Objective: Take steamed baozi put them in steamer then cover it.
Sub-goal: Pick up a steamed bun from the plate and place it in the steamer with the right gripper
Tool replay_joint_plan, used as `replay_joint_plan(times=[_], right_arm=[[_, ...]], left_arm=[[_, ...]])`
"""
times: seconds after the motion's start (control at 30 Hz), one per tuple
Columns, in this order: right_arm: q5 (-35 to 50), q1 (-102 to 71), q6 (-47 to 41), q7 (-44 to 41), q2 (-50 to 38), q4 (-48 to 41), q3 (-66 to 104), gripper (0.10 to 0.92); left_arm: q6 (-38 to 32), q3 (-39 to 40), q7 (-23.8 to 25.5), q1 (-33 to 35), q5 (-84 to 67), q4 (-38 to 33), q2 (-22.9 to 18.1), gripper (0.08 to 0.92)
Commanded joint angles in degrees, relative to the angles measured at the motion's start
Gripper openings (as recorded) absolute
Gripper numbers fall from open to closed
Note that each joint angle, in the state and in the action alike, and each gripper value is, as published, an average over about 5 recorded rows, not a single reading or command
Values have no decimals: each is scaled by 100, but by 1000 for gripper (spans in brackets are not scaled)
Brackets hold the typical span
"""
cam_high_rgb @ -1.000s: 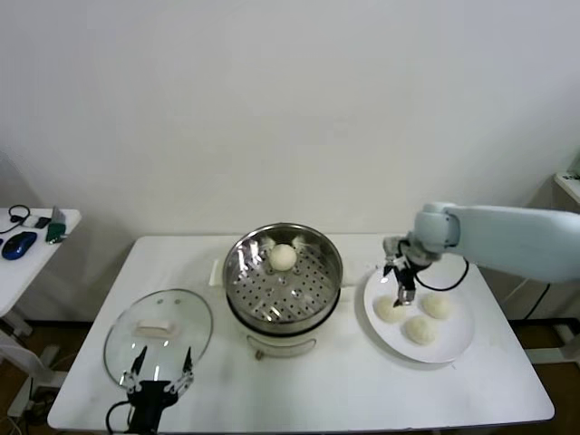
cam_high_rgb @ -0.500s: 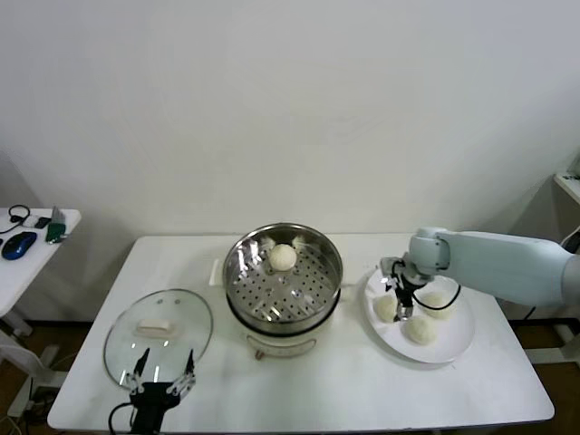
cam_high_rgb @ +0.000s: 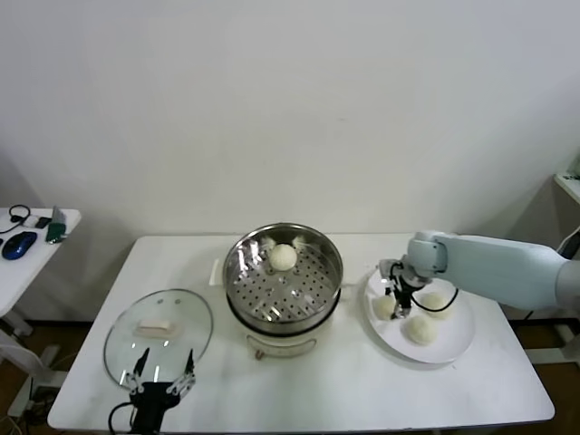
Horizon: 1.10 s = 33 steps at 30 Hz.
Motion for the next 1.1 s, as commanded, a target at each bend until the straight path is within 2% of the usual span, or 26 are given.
replay_joint_plan(times=[0.03, 0.27, 0.57, 0.8, 1.1], right_arm=[[674, 2059, 269, -443, 3, 427, -1003, 655], [1879, 4062, 345, -899, 469, 827, -1295, 654], [2728, 3637, -363, -324, 1813, 1196, 354, 661], [2518, 2683, -615, 141, 2722, 1296, 359, 660], [1994, 1659, -780, 417, 3162, 795, 150, 658]], left_arm=[[14, 7, -2, 5, 9, -34, 7, 823], [26, 7, -3, -30, -1, -47, 31, 823], [27, 40, -2, -56, -24, -83, 65, 823], [31, -25, 4, -110, -39, -121, 77, 823], [7, -47, 0, -123, -49, -91, 71, 823]])
